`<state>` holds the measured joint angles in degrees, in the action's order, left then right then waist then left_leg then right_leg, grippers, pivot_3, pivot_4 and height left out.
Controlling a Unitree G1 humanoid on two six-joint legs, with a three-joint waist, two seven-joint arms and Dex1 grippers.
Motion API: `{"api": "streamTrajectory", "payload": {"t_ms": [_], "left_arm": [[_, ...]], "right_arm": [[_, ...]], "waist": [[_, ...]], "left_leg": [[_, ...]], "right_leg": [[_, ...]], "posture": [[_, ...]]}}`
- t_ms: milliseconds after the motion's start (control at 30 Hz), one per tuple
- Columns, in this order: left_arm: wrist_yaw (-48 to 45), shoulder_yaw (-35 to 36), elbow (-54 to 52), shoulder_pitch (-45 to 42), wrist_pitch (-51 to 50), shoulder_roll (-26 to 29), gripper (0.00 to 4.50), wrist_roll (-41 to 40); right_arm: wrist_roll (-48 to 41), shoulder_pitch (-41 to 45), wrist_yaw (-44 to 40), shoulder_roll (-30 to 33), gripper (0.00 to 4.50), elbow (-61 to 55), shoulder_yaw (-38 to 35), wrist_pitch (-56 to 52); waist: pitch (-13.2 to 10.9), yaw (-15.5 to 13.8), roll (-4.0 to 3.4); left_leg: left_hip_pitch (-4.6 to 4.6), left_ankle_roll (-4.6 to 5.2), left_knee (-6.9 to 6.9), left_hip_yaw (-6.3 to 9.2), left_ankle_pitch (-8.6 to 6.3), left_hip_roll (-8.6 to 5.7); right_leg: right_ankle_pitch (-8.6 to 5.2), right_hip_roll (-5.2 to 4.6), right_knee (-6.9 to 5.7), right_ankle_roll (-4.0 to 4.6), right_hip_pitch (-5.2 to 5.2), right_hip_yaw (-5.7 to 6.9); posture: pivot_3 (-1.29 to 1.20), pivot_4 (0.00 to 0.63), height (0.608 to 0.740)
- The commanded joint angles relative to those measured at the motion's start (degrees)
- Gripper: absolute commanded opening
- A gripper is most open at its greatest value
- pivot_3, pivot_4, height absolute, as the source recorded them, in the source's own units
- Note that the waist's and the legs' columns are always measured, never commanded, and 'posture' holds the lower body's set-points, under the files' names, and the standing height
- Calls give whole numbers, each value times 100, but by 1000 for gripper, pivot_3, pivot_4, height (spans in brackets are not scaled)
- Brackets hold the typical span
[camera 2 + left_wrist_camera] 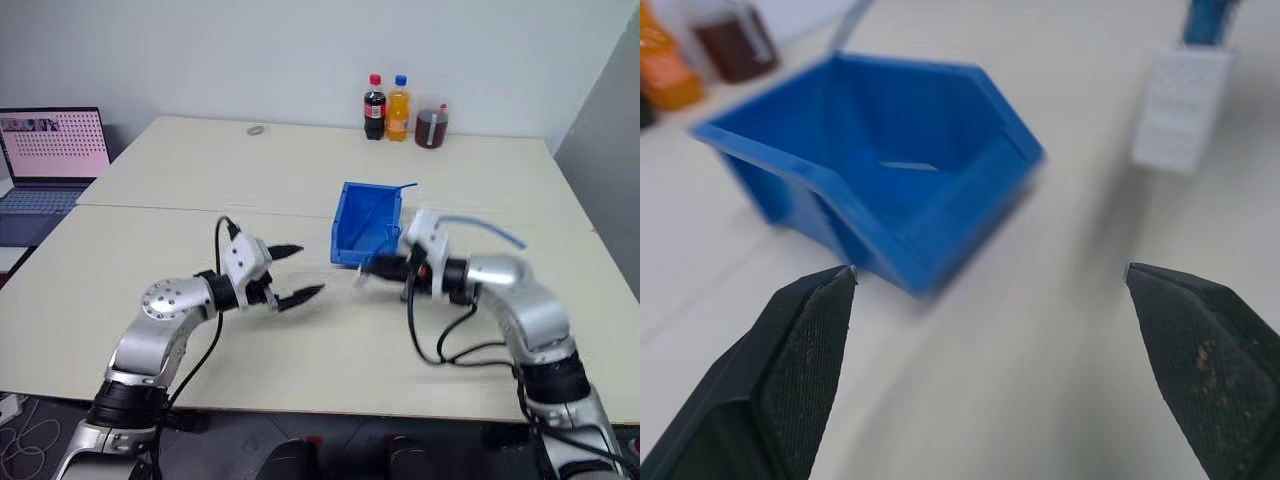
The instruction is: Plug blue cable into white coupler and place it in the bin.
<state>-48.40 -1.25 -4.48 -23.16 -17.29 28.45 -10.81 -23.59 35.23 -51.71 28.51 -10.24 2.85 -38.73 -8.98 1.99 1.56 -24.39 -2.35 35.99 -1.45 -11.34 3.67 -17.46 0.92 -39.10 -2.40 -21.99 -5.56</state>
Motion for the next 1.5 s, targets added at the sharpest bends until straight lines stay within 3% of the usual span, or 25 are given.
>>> {"api": "streamTrajectory", "payload": {"t_ms": [33,333,400,567,733,933,1033,1133,1233,1367,1500], "left_arm": [[424,106,-317,-343,-499,-124,4500,-132],[793,156,-112,-1068,-1009,-410,4500,-357],[741,71,-68,-1055,-963,-374,4500,-322],[638,-89,-59,-977,-890,-302,4500,-270],[547,-133,-54,-971,-909,-291,4500,-340],[121,-92,32,-920,-1039,-104,4500,-557],[-66,1,98,-871,-1057,77,4500,-659],[9,255,246,-784,-1032,303,4500,-662],[79,447,257,-601,-867,481,4500,-624],[388,839,56,-217,-1025,654,4500,-660],[367,1077,78,-108,-1044,754,4500,-827]], "right_arm": [[119,1054,292,-304,108,1298,-93,123],[865,3078,276,-663,108,4847,145,617],[1092,3328,33,-596,809,5383,311,729],[1544,3712,-452,-379,1904,6137,574,1076],[1968,3821,-1441,106,3023,6147,980,1245],[2659,3352,-2561,968,4456,5403,1648,2246],[2616,2790,-3044,1458,4456,4528,1654,2466],[1912,1790,-3203,1834,4456,3016,1032,1813],[1136,904,-2808,1851,4456,1801,194,1041],[427,-247,-1305,1303,4456,358,-1141,-179],[200,-973,-375,977,4456,-608,-1615,-731]], "waist": [[-1,1,-1],[-18,-18,-14],[-20,-21,-16],[-29,-19,-24],[-35,-17,-33],[-40,-15,-40],[-40,-16,-40],[-41,-20,-39],[-43,2,-43],[-43,12,-43],[-43,-19,-42]], "left_leg": [[-1,0,-3,0,0,-1],[-38,-1,-1,-10,0,-6],[-41,-3,-4,-11,-1,-8],[-47,-7,-7,-14,-4,-9],[-47,-7,-4,-13,-4,-9],[-46,-7,-3,-13,-4,-9],[-46,-7,-5,-11,-5,-9],[-46,-7,-4,-10,-5,-8],[-46,-7,-3,-6,-5,-6],[-39,-8,0,0,-4,-2],[-39,-9,4,3,-4,-5]], "right_leg": [[0,0,0,1,-2,0],[5,-6,6,1,-34,-2],[4,-10,9,3,-36,-1],[2,-11,12,7,-42,-2],[2,-10,9,6,-43,-1],[2,-8,7,6,-43,-2],[1,-8,9,5,-43,0],[1,-8,8,6,-41,0],[1,-8,7,6,-39,1],[1,-7,1,6,-31,2],[1,-8,-2,4,-30,7]], "posture": [[0,150,740],[0,150,740],[0,150,740],[0,150,740],[0,150,740],[0,150,740],[0,150,740],[0,150,740],[0,150,740],[0,150,740],[0,150,740]]}}
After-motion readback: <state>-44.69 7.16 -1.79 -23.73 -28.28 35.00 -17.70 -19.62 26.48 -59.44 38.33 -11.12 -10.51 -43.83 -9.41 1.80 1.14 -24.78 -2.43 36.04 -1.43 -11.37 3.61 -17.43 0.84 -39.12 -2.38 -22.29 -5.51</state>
